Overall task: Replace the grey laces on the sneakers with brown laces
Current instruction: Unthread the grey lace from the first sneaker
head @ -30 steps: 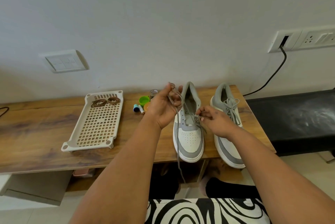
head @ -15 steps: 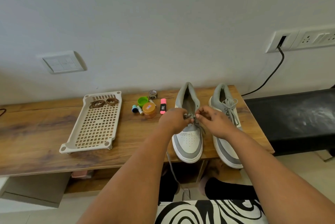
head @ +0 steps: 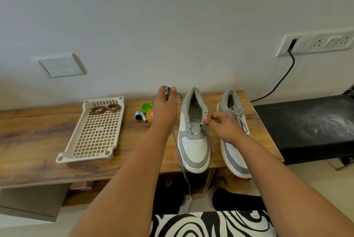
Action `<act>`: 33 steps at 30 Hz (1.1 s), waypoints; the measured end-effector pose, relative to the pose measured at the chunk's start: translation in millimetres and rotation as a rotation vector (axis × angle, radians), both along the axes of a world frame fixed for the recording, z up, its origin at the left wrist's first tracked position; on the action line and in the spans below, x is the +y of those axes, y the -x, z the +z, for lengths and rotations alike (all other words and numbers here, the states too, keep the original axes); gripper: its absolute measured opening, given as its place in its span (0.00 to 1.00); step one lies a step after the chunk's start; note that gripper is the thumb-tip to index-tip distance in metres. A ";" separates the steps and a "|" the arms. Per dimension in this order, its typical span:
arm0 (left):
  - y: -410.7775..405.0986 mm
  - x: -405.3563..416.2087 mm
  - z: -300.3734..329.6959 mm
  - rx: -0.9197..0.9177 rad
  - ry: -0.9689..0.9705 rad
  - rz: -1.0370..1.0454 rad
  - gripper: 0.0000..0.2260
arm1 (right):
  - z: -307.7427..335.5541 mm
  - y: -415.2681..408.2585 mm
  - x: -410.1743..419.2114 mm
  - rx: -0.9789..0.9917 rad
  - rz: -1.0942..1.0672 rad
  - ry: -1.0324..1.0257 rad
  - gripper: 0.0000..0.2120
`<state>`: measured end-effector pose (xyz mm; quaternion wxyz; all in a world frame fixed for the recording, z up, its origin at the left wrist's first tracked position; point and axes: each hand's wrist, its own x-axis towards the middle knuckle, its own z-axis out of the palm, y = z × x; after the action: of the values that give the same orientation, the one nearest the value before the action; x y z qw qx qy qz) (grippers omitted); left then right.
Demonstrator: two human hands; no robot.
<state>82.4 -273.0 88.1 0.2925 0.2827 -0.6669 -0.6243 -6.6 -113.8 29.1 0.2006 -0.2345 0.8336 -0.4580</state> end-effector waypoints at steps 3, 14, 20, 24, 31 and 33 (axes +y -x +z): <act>-6.4 1.2 -2.5 -0.066 -0.011 -0.121 0.11 | 0.2 -4.1 -3.3 0.153 0.043 -0.065 0.08; -22.1 57.9 16.6 0.026 -0.256 -0.208 0.12 | 51.8 -66.7 -8.0 -0.457 0.021 0.491 0.19; -52.1 72.5 27.7 0.082 -0.439 -0.277 0.07 | 51.5 -95.3 10.1 -0.539 0.064 0.450 0.44; -64.6 78.2 27.9 0.055 -0.325 -0.221 0.06 | 51.1 -106.3 12.0 -0.585 0.097 0.487 0.06; -69.7 52.2 14.1 -0.151 0.020 -0.266 0.20 | 71.8 -87.1 20.4 -0.285 -0.081 0.323 0.17; -69.8 62.9 6.0 -0.321 -0.022 -0.684 0.29 | 92.0 -82.2 20.4 -0.475 -0.115 0.659 0.16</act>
<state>152.2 -210.1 94.1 -0.0443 0.1409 -0.7532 -0.6409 75.6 -93.3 121.1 0.2760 -0.1271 0.5846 -0.7523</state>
